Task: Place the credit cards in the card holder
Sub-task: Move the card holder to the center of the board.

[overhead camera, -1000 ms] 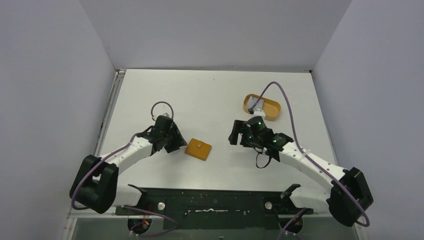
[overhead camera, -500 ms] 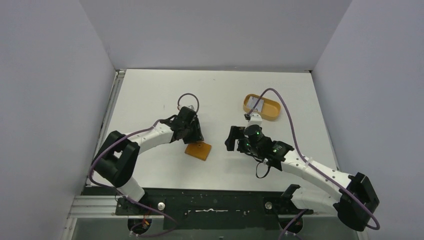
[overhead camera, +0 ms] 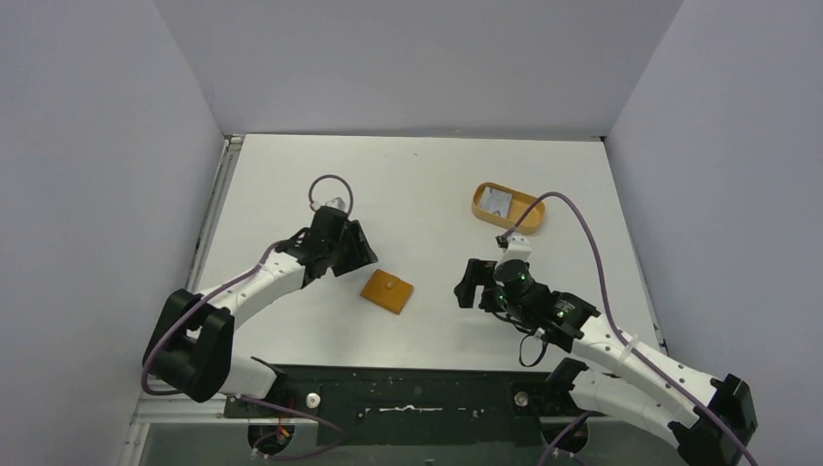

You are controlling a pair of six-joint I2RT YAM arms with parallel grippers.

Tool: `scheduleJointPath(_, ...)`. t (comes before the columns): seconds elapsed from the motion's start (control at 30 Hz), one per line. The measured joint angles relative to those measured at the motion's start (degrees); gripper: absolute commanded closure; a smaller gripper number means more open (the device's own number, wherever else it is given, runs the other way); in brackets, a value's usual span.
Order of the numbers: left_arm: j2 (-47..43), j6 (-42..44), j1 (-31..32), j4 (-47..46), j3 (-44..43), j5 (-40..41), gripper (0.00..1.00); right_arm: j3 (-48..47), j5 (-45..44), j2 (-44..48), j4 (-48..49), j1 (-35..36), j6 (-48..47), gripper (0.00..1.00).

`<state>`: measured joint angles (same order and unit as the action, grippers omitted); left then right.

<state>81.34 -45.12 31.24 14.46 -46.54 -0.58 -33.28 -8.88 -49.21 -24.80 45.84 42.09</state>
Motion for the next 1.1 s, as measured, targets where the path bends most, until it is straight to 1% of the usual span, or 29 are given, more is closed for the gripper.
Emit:
scheduleJointPath(0.1, -0.5, -0.9, -5.2, -0.6, 1.2, -0.3, 0.50, 0.1, -0.3, 0.9, -0.6, 0.0, 0.3, 0.15)
scheduleJointPath(0.2, 2.2, -1.2, -6.4, -0.4, 1.2, -0.8, 0.51, 0.3, -0.4, 1.8, -1.5, 0.0, 0.6, 0.15)
scheduleJointPath(0.33, 4.9, -1.3, -5.0, -0.4, 1.2, -2.2, 0.52, 0.3, -0.9, 4.1, -3.2, 0.3, 0.7, 0.15)
scheduleJointPath(0.53, 9.8, -1.0, -3.4, -0.7, -0.1, -4.7, 0.58, 0.3, -1.5, 8.5, -5.8, 0.8, 0.6, 0.16)
scheduleJointPath(0.8, 17.6, 1.5, 4.1, -0.6, -7.8, -8.6, 0.62, 0.3, -3.0, 10.7, -9.0, 0.8, 0.6, 0.16)
scheduleJointPath(0.97, 20.5, 3.0, 7.1, -1.5, -10.4, -12.3, 0.65, 0.3, -3.2, 11.3, -10.1, 1.1, 0.6, 0.16)
scheduleJointPath(1.03, 20.9, 3.4, 7.7, -1.9, -10.7, -13.7, 0.65, 0.3, -3.2, 11.5, -10.3, 1.1, 0.6, 0.16)
scheduleJointPath(1.07, 20.9, 3.5, 8.0, -2.0, -10.7, -14.3, 0.62, 0.4, -3.2, 11.5, -10.3, 1.1, 0.6, 0.16)
scheduleJointPath(1.1, 20.8, 3.5, 8.2, -2.1, -10.7, -14.8, 0.56, 0.5, -3.2, 11.5, -10.3, 1.1, 0.6, 0.16)
